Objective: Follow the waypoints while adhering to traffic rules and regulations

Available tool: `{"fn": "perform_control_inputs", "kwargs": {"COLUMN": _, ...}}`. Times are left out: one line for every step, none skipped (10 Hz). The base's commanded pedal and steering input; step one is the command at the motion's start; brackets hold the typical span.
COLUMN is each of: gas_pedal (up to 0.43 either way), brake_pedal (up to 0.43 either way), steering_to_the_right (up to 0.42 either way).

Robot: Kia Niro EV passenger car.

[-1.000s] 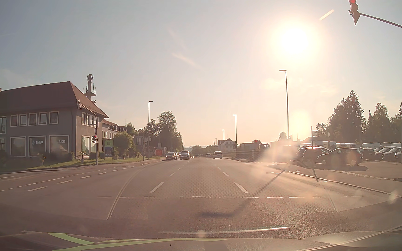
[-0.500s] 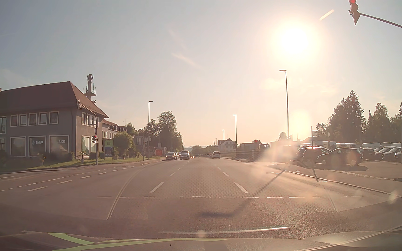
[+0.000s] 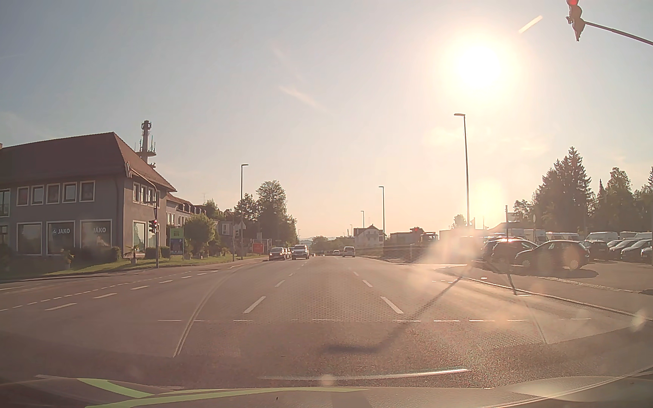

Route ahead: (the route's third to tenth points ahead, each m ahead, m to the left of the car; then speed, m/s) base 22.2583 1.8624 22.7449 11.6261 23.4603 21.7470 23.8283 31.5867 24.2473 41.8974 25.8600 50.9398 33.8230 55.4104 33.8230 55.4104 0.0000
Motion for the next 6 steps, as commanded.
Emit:
{"fn": "perform_control_inputs", "kwargs": {"gas_pedal": 0.0, "brake_pedal": 0.311, "steering_to_the_right": 0.0}}
{"fn": "perform_control_inputs", "kwargs": {"gas_pedal": 0.0, "brake_pedal": 0.311, "steering_to_the_right": 0.0}}
{"fn": "perform_control_inputs", "kwargs": {"gas_pedal": 0.0, "brake_pedal": 0.311, "steering_to_the_right": 0.0}}
{"fn": "perform_control_inputs", "kwargs": {"gas_pedal": 0.0, "brake_pedal": 0.311, "steering_to_the_right": 0.0}}
{"fn": "perform_control_inputs", "kwargs": {"gas_pedal": 0.0, "brake_pedal": 0.317, "steering_to_the_right": 0.0}}
{"fn": "perform_control_inputs", "kwargs": {"gas_pedal": 0.0, "brake_pedal": 0.311, "steering_to_the_right": 0.0}}
